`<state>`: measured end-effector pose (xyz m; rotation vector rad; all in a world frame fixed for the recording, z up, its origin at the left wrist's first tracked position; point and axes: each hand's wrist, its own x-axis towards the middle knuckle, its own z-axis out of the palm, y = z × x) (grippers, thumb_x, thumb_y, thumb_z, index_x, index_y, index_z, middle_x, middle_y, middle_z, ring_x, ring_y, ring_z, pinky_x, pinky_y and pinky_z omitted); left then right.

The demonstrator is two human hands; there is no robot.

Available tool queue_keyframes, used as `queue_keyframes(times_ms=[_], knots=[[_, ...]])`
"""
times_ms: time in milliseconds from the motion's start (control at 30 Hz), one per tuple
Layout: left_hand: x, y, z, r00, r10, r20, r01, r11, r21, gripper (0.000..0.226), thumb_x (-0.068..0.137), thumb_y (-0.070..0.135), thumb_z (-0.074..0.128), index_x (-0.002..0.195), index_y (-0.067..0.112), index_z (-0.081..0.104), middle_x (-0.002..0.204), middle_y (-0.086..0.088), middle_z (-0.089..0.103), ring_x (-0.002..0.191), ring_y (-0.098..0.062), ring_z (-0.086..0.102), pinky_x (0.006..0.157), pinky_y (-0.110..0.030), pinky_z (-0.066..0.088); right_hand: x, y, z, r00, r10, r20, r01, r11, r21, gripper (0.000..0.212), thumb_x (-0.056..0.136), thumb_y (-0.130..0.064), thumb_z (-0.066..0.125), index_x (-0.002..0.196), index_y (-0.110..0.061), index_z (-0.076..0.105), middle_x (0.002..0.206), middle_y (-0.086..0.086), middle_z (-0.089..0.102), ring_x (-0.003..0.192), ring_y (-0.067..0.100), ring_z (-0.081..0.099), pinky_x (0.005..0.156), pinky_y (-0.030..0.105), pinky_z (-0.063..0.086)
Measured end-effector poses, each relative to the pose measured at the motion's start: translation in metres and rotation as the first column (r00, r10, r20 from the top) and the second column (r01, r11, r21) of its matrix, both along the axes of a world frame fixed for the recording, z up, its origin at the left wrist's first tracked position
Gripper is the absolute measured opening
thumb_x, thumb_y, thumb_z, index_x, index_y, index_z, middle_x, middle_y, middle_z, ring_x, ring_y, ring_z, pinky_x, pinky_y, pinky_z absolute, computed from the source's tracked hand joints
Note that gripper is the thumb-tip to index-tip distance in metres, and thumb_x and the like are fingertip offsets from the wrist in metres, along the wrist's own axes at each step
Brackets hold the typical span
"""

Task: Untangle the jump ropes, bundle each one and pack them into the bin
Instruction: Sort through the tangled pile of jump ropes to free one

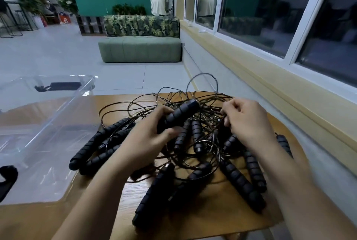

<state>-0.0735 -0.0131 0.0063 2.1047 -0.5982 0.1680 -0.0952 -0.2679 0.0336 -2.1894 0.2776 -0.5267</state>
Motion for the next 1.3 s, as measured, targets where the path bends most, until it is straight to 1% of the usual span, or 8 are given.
queue_keyframes(times_ms=[100, 267, 467, 567, 767, 900, 1000, 1300], knots=[[0.002, 0.016, 0.004, 0.996, -0.017, -0.082, -0.009, 0.951, -0.31, 0.026, 0.094, 0.034, 0.077, 0.115, 0.031, 0.063, 0.096, 0.006, 0.07, 0.085, -0.011, 0.063, 0.078, -0.032, 0.046, 0.021, -0.022, 0.001, 0.998, -0.046, -0.04, 0.05, 0.995, 0.088, 0.028, 0.1, -0.027, 0.06, 0.077, -0.017, 0.073, 0.06, -0.002, 0.071, 0.047, 0.016, 0.058, 0.058, 0.034, 0.051], [0.013, 0.028, 0.004, 0.966, -0.074, -0.249, -0.123, 0.715, -0.689, 0.021, 0.095, 0.019, 0.074, 0.11, 0.015, 0.06, 0.11, -0.035, 0.066, 0.076, -0.02, 0.073, 0.069, -0.035, 0.057, 0.032, -0.045, -0.012, 0.98, -0.137, -0.148, 0.1, 0.968, -0.23, 0.033, 0.095, -0.035, 0.06, 0.078, -0.01, 0.072, 0.07, 0.007, 0.072, 0.073, 0.031, 0.068, 0.069, 0.039, 0.056], [0.026, 0.02, 0.003, 0.948, -0.093, -0.304, -0.221, 0.493, -0.841, 0.017, 0.104, 0.02, 0.057, 0.116, 0.011, 0.051, 0.088, -0.014, 0.065, 0.086, -0.025, 0.073, 0.079, -0.032, 0.057, 0.041, -0.058, -0.019, 0.914, -0.214, -0.344, 0.007, 0.857, -0.515, 0.035, 0.098, -0.04, 0.055, 0.075, -0.016, 0.065, 0.082, 0.005, 0.071, 0.075, 0.024, 0.061, 0.072, 0.036, 0.057], [0.026, 0.016, 0.0, 0.959, -0.063, -0.278, -0.192, 0.578, -0.793, 0.013, 0.104, 0.02, 0.056, 0.112, 0.014, 0.049, 0.08, -0.002, 0.058, 0.076, -0.023, 0.062, 0.067, -0.034, 0.047, 0.032, -0.05, -0.003, 0.904, -0.255, -0.342, -0.021, 0.775, -0.632, 0.02, 0.093, -0.037, 0.061, 0.101, -0.02, 0.056, 0.092, 0.004, 0.064, 0.083, 0.03, 0.059, 0.066, 0.037, 0.05], [0.017, 0.012, 0.001, 0.974, -0.029, -0.226, -0.148, 0.676, -0.722, 0.011, 0.096, 0.015, 0.063, 0.105, 0.011, 0.057, 0.076, -0.012, 0.048, 0.067, -0.019, 0.046, 0.063, -0.033, 0.036, 0.027, -0.006, 0.043, 0.99, 0.08, -0.119, -0.139, 0.744, -0.654, 0.076, 0.082, -0.039, 0.075, 0.15, -0.037, 0.042, 0.138, -0.001, 0.053, 0.111, 0.03, 0.063, 0.084, 0.04, 0.052], [0.015, 0.007, 0.001, 0.975, -0.045, -0.219, -0.134, 0.667, -0.733, 0.012, 0.088, 0.019, 0.07, 0.1, 0.017, 0.068, 0.071, -0.008, 0.049, 0.068, -0.022, 0.046, 0.066, -0.033, 0.037, 0.034, 0.017, 0.068, 0.925, 0.297, -0.237, -0.38, 0.707, -0.596, 0.061, 0.084, -0.048, 0.082, 0.14, -0.034, 0.063, 0.12, -0.004, 0.06, 0.109, 0.019, 0.061, 0.092, 0.035, 0.05], [0.013, 0.006, 0.001, 0.971, -0.053, -0.233, -0.132, 0.693, -0.709, 0.007, 0.09, 0.022, 0.077, 0.092, 0.022, 0.07, 0.069, -0.009, 0.055, 0.067, -0.02, 0.052, 0.069, -0.034, 0.041, 0.04, 0.026, 0.079, 0.908, 0.342, -0.244, -0.419, 0.724, -0.548, 0.028, 0.099, -0.049, 0.072, 0.1, -0.022, 0.078, 0.085, -0.004, 0.071, 0.081, 0.017, 0.064, 0.069, 0.03, 0.048], [-0.001, -0.019, 0.011, 0.947, -0.17, -0.274, -0.016, 0.823, -0.567, 0.023, 0.083, 0.027, 0.09, 0.099, 0.019, 0.075, 0.078, -0.012, 0.07, 0.074, -0.022, 0.069, 0.075, -0.037, 0.051, 0.019, 0.056, 0.135, 0.847, 0.488, -0.211, -0.53, 0.744, -0.408, 0.046, 0.112, -0.045, 0.051, 0.091, -0.016, 0.08, 0.063, 0.006, 0.054, 0.045, 0.013, 0.057, 0.046, 0.022, 0.041]])
